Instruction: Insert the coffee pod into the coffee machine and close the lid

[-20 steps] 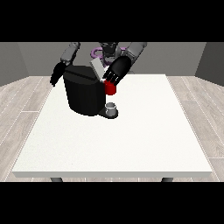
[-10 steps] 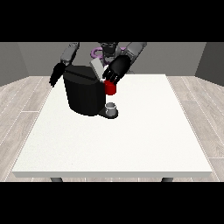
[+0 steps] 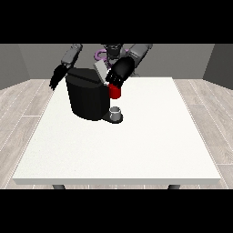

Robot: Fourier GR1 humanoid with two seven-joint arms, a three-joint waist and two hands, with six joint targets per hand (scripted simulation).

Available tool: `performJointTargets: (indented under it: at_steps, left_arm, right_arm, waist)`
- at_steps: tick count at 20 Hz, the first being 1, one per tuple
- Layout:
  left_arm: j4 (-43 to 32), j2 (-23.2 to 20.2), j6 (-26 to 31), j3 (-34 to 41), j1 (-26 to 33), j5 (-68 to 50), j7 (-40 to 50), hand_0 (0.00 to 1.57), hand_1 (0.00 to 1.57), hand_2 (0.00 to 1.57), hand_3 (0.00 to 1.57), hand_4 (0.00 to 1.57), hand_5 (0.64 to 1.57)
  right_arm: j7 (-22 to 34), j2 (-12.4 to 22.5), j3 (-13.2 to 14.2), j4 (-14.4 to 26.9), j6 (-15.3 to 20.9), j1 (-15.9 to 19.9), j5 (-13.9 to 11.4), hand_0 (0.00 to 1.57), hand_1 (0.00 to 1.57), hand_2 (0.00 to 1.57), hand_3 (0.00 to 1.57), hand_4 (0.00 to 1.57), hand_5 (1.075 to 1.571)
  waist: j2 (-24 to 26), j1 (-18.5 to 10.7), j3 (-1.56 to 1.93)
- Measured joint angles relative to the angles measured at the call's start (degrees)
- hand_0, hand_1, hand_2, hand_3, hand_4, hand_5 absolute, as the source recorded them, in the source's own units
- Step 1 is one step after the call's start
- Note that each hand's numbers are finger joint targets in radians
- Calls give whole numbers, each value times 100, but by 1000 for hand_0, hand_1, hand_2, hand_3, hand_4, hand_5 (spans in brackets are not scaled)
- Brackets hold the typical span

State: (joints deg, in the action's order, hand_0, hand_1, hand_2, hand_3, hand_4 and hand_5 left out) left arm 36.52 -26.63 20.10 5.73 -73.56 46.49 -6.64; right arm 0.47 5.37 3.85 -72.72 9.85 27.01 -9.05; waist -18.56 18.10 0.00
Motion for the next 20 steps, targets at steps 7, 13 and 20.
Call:
performJointTargets:
  at_steps: [7,13,20]
  left_arm:
    - [-58,-124,-189,-119,87,216,-286,1115,1115,1136,1016,0,1571]
    - [-81,-102,-324,-6,70,163,-453,1206,1206,1179,956,0,1571]
    - [-54,-109,-482,80,-88,163,-538,1232,1232,1211,967,0,1571]
  right_arm:
    - [51,-46,-51,-86,62,-14,-49,0,0,0,0,0,1571]
    - [85,-53,-15,-91,99,2,-35,0,0,0,0,144,1571]
    - [-16,-99,-98,-59,187,69,-157,0,0,0,0,147,1571]
  waist:
    - [-105,1,6]
    - [-135,-12,5]
    - [-272,38,8]
